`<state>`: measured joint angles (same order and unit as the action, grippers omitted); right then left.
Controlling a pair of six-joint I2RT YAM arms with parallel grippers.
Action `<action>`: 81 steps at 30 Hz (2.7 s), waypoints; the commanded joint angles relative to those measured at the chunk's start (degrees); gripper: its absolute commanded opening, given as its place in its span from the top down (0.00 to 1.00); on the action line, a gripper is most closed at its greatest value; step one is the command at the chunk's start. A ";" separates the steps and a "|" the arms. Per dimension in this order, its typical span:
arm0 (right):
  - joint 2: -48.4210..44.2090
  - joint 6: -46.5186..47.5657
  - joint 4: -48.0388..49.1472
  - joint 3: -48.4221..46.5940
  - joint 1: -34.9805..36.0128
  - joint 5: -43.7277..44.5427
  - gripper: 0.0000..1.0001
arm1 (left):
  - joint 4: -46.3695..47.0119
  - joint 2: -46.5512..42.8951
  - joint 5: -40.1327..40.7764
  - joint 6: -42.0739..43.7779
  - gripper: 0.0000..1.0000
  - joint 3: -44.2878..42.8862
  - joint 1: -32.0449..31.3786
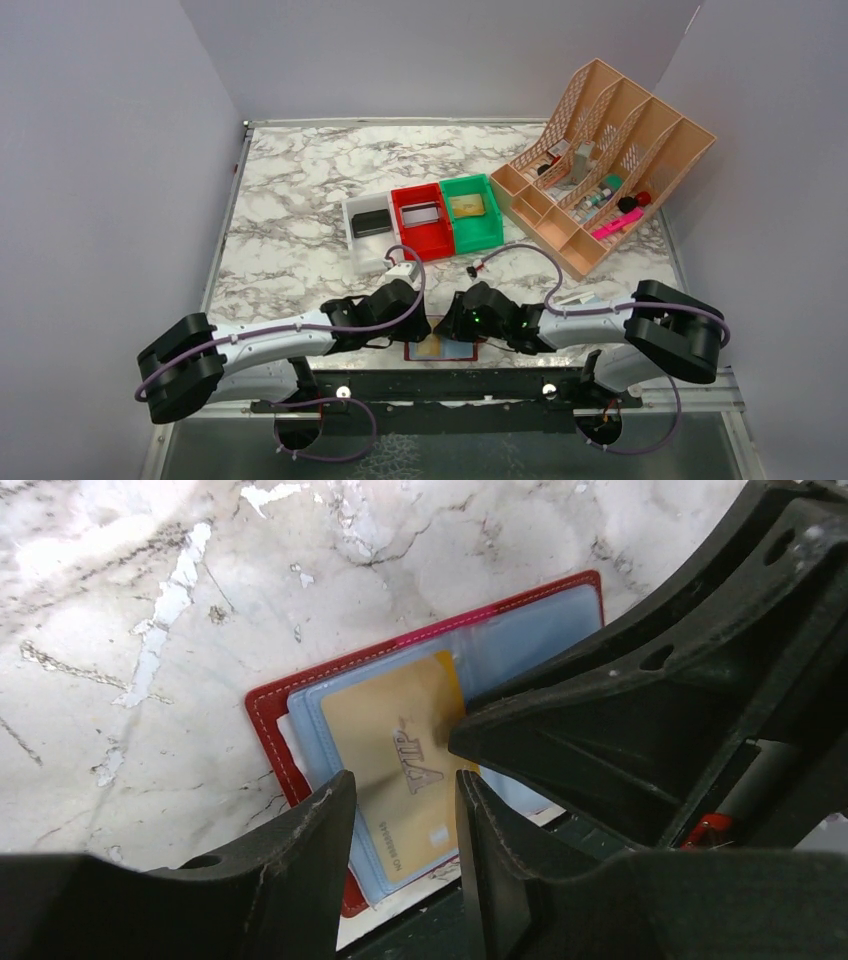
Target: Take the credit cards out of the card holder
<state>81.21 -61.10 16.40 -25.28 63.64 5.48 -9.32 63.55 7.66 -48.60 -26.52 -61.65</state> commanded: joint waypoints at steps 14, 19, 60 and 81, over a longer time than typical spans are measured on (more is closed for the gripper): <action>1.15 -4.58 7.37 3.21 -0.43 0.08 0.82 | 0.60 7.47 -1.32 -0.86 0.65 1.18 -0.40; -2.48 -5.34 9.63 6.52 -1.41 -0.10 0.95 | 0.20 6.95 -0.03 -1.56 0.66 1.71 -0.40; -4.96 0.22 11.88 10.11 -9.14 -10.85 0.79 | 0.35 8.61 0.90 -0.86 0.73 1.49 -0.58; -4.12 1.07 16.69 11.57 -10.08 -13.95 0.99 | 0.56 8.94 0.91 -0.80 0.74 1.42 -0.67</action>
<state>78.74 -60.36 30.87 -15.25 54.24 -7.97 -4.43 70.91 7.94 -50.13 -26.57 -61.65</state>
